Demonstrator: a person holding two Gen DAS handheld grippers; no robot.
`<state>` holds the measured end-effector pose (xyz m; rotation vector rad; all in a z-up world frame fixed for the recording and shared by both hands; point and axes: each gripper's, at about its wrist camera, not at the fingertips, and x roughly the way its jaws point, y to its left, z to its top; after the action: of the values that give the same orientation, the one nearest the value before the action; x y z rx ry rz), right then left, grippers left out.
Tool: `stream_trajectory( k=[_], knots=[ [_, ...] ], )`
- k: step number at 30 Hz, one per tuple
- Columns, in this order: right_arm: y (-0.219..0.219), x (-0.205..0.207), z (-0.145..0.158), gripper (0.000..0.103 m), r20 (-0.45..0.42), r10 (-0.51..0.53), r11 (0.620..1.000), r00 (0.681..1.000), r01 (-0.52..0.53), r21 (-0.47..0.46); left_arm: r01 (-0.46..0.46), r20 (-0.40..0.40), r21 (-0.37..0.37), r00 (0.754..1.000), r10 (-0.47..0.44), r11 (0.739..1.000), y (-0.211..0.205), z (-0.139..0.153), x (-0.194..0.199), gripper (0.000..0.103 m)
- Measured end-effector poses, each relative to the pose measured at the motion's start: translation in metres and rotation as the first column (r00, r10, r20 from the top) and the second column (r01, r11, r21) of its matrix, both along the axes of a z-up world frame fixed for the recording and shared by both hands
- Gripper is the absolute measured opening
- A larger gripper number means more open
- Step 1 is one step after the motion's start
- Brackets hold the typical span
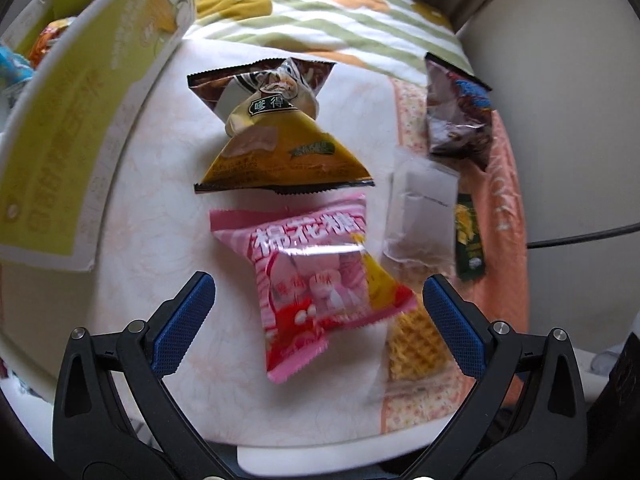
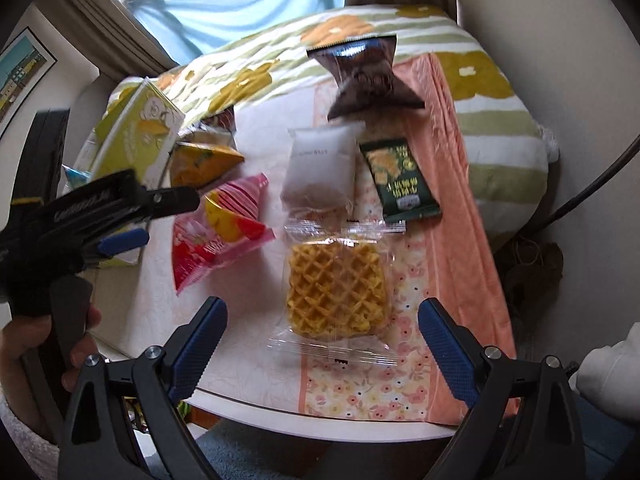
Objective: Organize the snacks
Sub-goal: 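Grasp the pink cotton-candy bag with the left tool while the right tool grasps the waffle pack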
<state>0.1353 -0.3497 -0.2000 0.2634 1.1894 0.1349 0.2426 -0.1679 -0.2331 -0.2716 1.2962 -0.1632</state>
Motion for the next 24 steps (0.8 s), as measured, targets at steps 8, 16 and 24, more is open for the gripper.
stream_trajectory(
  k=[8, 16, 24],
  knots=[
    [0.007, 0.012, -0.014, 0.095, -0.021, 0.011, 0.999, 1.0, -0.012, -0.038, -0.056, -0.09, -0.049, 0.995, 0.052, 0.997, 0.005, -0.034, 0.018, 0.103],
    [0.01, 0.031, -0.031, 0.095, -0.069, -0.004, 0.997, 0.998, -0.002, -0.079, -0.019, -0.141, -0.05, 0.99, 0.012, 0.999, 0.0, -0.05, 0.027, 0.103],
    [0.011, 0.036, -0.05, 0.095, -0.124, -0.059, 0.996, 0.991, 0.049, -0.081, 0.063, -0.149, -0.064, 0.986, -0.072, 0.996, -0.004, -0.057, 0.032, 0.076]
  ],
)
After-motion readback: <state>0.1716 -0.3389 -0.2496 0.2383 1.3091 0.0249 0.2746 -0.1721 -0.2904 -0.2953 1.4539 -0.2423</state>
